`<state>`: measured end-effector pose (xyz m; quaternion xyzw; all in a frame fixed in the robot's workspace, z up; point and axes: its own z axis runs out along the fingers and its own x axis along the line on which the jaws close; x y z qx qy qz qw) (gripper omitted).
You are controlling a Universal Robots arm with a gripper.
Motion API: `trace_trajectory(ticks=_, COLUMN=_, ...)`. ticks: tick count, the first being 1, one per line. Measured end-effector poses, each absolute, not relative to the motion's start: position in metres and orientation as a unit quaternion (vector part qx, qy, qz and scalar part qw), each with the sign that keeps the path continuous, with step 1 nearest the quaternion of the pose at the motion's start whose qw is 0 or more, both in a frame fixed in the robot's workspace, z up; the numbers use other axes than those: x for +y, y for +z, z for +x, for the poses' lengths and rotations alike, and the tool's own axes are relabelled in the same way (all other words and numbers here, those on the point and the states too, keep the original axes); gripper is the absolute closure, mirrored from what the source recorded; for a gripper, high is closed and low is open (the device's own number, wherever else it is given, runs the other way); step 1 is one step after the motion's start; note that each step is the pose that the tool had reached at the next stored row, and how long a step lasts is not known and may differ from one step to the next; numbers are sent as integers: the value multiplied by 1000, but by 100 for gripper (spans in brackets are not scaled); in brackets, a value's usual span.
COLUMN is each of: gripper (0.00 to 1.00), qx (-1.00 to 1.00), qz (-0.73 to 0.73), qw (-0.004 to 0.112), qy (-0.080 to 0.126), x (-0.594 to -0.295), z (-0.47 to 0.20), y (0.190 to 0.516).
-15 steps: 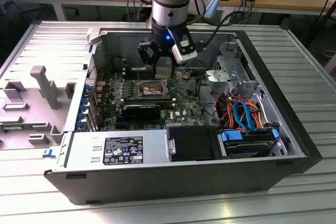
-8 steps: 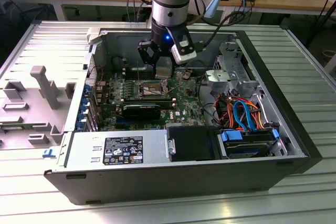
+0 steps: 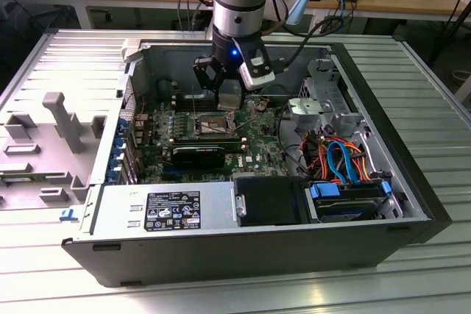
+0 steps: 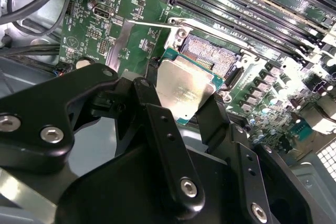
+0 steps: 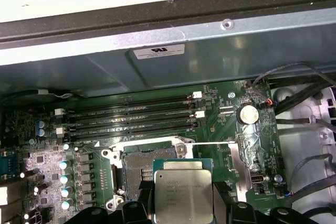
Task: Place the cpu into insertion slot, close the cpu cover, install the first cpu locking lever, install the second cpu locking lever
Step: 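Place the cpu into insertion slot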
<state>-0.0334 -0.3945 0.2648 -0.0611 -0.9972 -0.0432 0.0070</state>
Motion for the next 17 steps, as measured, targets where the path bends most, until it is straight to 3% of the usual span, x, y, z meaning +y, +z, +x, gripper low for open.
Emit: trace_trajectory(ticks=17, gripper=46, qx=-996, qz=-77, qw=6, qy=-43, x=-394, z=-33, y=265)
